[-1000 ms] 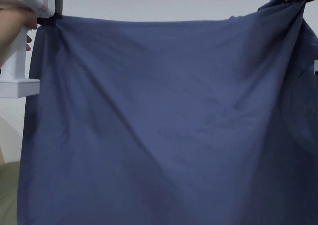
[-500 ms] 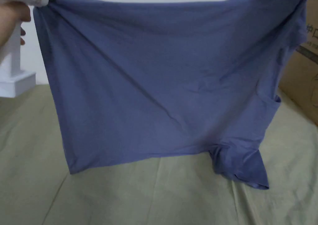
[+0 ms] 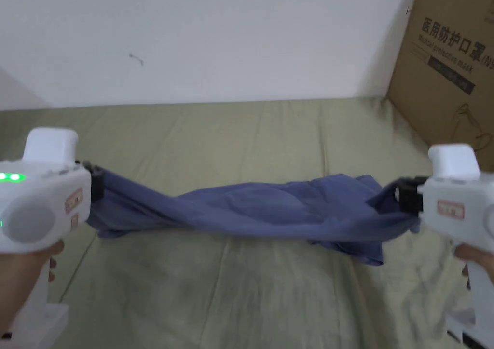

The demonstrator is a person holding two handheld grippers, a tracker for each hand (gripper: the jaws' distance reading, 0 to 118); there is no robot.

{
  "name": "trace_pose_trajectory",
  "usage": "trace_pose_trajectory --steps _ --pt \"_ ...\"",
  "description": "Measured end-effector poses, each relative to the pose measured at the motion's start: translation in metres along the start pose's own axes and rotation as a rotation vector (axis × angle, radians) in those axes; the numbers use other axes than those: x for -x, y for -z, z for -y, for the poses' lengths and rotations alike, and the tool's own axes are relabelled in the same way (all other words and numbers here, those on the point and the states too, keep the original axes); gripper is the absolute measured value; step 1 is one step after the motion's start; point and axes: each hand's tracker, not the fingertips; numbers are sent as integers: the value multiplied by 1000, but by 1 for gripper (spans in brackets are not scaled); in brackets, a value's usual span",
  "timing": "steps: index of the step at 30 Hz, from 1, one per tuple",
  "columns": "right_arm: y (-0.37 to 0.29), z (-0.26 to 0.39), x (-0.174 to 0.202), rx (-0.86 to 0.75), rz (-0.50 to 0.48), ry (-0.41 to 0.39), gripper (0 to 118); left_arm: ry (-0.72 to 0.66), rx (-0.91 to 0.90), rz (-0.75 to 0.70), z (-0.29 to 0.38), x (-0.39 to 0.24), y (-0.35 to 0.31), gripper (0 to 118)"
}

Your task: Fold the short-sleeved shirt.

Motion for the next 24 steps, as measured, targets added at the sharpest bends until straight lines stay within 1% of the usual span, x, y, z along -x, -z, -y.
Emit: trace_pose_trajectory --steps 2,4,6,8,9,12,15,18,20,22,24 --pt "-9 39 0 45 -12 22 4 -1 22 9 33 -6 -17 1" --pt "-13 71 -4 78 -15 18 4 -8 41 22 64 -10 -31 1" --pt "-26 99 -5 103 -19 18 4 2 66 19 95 -14 -45 1" --pt "-43 119 -7 131 -39 37 4 0 100 22 121 -11 -56 1" --pt "-51 127 -9 141 -47 42 4 0 110 21 131 -10 -64 1" --pt "-83 152 -14 171 -52 21 4 -26 139 31 159 -4 -94 1" --pt "-116 174 -21 202 -74 17 4 22 176 32 183 -1 -126 1" --pt "-142 197 -26 245 -75 -2 4 83 231 68 206 0 -160 1" --pt "-160 213 -26 274 -78 -2 4 126 261 68 222 -2 -180 1" --pt "-173 226 -26 304 -84 3 4 128 299 79 234 -4 -194 1" --pt "-184 239 -24 329 -86 -12 4 106 327 89 244 -3 -206 1"
